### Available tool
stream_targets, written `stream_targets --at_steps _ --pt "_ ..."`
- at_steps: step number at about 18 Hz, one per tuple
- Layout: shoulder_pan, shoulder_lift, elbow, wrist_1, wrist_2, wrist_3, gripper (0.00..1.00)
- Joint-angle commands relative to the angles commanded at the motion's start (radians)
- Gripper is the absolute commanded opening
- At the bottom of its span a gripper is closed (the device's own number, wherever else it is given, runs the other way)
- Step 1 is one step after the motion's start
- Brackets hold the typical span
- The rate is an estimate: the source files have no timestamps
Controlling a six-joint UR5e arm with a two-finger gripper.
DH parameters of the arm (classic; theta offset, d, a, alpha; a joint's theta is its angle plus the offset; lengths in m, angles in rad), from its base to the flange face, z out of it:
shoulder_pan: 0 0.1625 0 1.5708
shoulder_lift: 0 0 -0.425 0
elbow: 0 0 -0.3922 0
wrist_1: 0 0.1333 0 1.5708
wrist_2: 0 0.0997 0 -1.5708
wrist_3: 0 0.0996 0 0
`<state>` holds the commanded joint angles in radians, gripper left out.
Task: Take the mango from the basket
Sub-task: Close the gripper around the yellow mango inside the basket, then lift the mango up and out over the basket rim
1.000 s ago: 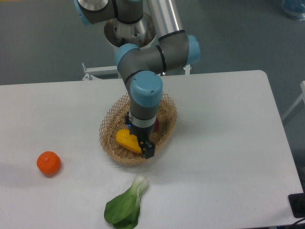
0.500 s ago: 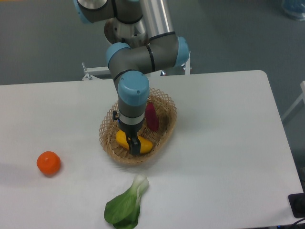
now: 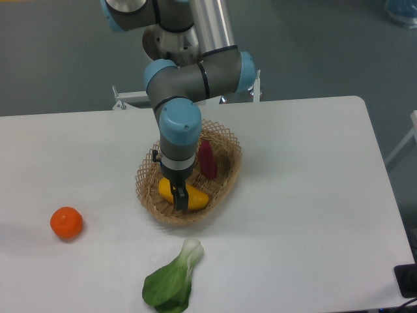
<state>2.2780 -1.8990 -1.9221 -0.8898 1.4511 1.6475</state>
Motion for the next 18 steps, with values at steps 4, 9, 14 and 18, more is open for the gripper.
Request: stream_targets --at_steps 4,9,14,18 --pt "-0.002 -0.008 -0.012 0.008 0.020 0.000 1.00" --pt "-0.012 -0.023 -0.012 0.051 0.028 -0.014 0.81" --pt "-0.012 -0.026 -0.012 0.052 0.028 -0.043 0.52" --pt "-0.011 -0.009 -0.009 0.049 0.029 -0.061 0.42"
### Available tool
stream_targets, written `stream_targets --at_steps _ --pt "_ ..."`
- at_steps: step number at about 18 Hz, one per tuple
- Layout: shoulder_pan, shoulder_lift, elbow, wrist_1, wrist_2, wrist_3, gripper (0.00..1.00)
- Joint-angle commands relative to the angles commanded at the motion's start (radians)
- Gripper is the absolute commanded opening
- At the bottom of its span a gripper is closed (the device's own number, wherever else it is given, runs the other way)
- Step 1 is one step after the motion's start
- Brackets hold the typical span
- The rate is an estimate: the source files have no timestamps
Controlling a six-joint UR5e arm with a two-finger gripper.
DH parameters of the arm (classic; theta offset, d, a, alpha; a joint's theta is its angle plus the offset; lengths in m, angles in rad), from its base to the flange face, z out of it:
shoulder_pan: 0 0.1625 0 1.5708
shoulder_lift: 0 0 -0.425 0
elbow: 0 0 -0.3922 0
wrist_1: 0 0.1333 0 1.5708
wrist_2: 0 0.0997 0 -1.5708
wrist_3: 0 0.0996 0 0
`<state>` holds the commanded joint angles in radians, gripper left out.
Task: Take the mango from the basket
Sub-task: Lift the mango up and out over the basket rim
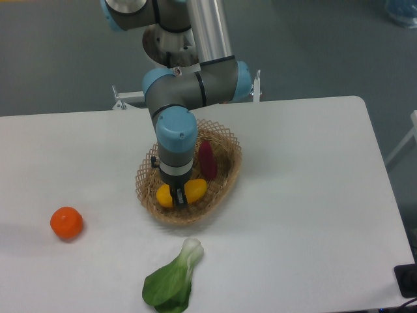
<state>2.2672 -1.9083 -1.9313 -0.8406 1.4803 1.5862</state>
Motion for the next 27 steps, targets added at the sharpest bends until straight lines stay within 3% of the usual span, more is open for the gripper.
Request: stream_targets --at_steps 5,8,11,18,23,27 --pt "0.012 0.011 0.012 -0.020 0.000 -0.038 0.43" --pt "0.049 0.047 0.015 -0.040 0.000 -0.051 0.43" --pt "0.081 0.063 0.046 -0.109 -0.008 -0.080 0.46" --pt "0.175 0.063 0.158 -0.146 -0.002 -0.149 0.45" --pt "0.270 0.039 0.234 -0.160 0.000 -0.150 0.45" --pt "0.342 -0.020 0.308 -0.158 0.002 -0.150 0.45"
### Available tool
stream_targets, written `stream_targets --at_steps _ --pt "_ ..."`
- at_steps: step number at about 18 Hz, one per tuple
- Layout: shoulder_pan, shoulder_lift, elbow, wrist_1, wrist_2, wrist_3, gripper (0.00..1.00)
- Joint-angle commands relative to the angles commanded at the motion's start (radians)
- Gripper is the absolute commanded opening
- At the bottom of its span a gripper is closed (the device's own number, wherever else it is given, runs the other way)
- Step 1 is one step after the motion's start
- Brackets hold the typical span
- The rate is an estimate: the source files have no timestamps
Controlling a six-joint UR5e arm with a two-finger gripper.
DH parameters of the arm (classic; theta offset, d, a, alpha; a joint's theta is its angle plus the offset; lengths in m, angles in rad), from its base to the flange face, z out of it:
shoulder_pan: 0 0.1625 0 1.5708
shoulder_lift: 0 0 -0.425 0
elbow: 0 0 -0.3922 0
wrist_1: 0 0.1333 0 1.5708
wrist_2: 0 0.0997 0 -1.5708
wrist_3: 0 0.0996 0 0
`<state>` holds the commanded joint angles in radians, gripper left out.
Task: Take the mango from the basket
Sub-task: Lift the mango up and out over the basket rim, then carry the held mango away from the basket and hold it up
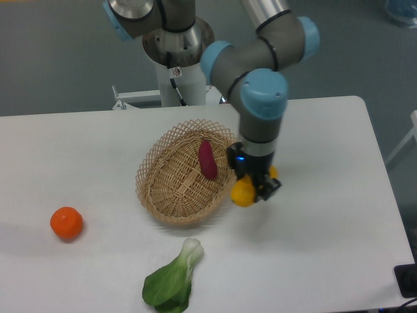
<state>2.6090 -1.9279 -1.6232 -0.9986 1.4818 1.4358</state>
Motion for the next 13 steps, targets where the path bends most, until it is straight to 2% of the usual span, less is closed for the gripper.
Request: stream_targets --at_steps 7,13 --pt "0.022 -0.103 0.112 0.002 0.101 -0.002 0.45" --pt "0.019 -0.112 0.123 0.009 0.103 -0.032 0.45"
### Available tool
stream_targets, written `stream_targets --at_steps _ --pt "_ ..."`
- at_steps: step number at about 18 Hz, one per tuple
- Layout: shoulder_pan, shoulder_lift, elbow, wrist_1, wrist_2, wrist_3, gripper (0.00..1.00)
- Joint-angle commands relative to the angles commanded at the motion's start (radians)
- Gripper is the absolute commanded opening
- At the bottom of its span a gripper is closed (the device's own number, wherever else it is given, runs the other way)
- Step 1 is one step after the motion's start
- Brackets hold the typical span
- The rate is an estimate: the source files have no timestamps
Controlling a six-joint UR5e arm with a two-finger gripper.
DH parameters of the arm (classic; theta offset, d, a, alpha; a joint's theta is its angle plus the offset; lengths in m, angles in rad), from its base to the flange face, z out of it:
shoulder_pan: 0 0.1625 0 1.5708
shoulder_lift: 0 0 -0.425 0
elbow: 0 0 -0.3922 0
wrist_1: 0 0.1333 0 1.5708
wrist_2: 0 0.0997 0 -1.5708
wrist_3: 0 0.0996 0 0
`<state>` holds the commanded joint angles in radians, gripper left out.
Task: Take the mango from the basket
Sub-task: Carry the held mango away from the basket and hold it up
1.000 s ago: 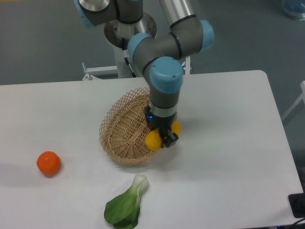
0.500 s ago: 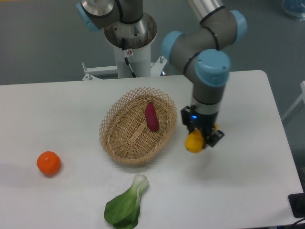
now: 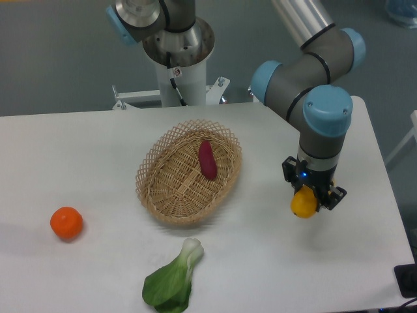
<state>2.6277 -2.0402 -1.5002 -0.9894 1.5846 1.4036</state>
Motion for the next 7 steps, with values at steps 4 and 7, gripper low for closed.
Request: stream_targets --at_steps 4,7 --pt "-0.002 0.000 -0.003 0.000 0.000 -0.002 0.45" --pt "-0.002 0.002 -0.005 0.002 0.000 0.000 0.45"
